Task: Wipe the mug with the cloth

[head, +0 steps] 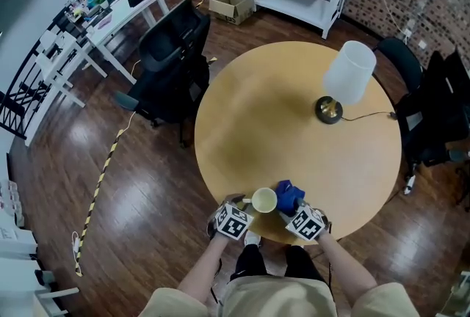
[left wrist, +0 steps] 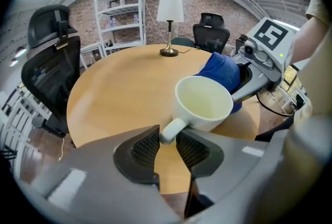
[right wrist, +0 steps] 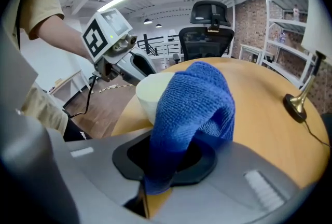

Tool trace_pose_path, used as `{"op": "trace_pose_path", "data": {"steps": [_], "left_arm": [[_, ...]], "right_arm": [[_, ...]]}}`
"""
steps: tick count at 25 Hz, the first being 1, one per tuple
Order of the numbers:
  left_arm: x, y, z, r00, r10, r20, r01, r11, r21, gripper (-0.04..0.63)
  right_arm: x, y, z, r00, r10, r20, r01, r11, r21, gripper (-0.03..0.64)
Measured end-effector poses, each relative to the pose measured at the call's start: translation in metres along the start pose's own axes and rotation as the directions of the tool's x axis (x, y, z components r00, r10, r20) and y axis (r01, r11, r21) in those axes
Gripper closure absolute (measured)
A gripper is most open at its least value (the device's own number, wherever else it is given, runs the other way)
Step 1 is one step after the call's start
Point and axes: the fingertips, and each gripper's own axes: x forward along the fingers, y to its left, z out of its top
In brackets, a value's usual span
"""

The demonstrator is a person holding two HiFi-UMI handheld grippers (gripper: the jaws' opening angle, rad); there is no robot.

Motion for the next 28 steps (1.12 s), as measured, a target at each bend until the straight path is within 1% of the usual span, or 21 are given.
{"op": "trace_pose_path", "data": {"steps": [2, 4, 7, 9, 13, 16, 19, 21, 24, 26, 28], "left_arm": [[-0.001, -0.006, -0.002, 0.999, 0.042, -0.011, -0.042, 0.997, -0.057, 0.509], [-0.003, -0.013, -0.007, 0.998, 0.067, -0.018, -0.068, 0.990, -0.126, 0.509], [-0.005, -0.025, -0.013, 0.997, 0.071, -0.025, -0.075, 0.975, -0.208, 0.514], [-0.005, -0.035, -0.013, 0.998, 0.053, -0.026, -0.057, 0.973, -0.226, 0.520], [-0.004, -0.056, -0.013, 0.999, -0.002, -0.033, -0.005, 0.978, -0.207, 0.532], [-0.002, -0.072, -0.012, 0.999, -0.027, -0.041, 0.019, 0.984, -0.179, 0.537], [0.002, -0.082, -0.007, 0.998, -0.045, -0.046, 0.038, 0.988, -0.147, 0.532], [0.004, -0.090, -0.003, 0.996, -0.076, -0.040, 0.071, 0.991, -0.113, 0.528], [0.007, -0.106, 0.004, 0.988, -0.151, -0.027, 0.150, 0.989, -0.013, 0.517], [0.011, -0.118, 0.009, 0.981, -0.194, -0.033, 0.196, 0.977, 0.079, 0.515], [0.015, -0.128, 0.012, 0.977, -0.209, -0.049, 0.214, 0.961, 0.176, 0.526]], "right_arm": [[-0.001, 0.001, -0.004, 1.000, -0.027, -0.013, 0.027, 1.000, 0.003, 0.552], [0.000, 0.004, -0.007, 0.999, -0.046, -0.021, 0.047, 0.999, 0.020, 0.552], [-0.001, 0.006, -0.011, 0.998, -0.064, -0.022, 0.065, 0.996, 0.065, 0.552], [-0.002, 0.007, -0.014, 0.997, -0.075, -0.022, 0.077, 0.993, 0.094, 0.552], [-0.004, 0.013, -0.018, 0.997, -0.078, -0.019, 0.080, 0.990, 0.115, 0.552], [-0.003, 0.018, -0.019, 0.998, -0.067, -0.012, 0.068, 0.990, 0.121, 0.552], [-0.002, 0.021, -0.018, 0.998, -0.060, -0.012, 0.061, 0.993, 0.106, 0.552], [-0.001, 0.021, -0.018, 0.998, -0.055, -0.010, 0.056, 0.993, 0.105, 0.552], [-0.002, 0.020, -0.018, 0.999, -0.041, -0.011, 0.042, 0.995, 0.089, 0.552], [-0.001, 0.021, -0.017, 0.999, -0.032, -0.015, 0.033, 0.998, 0.057, 0.552], [-0.001, 0.021, -0.017, 0.999, -0.027, -0.023, 0.027, 1.000, 0.013, 0.552]]}}
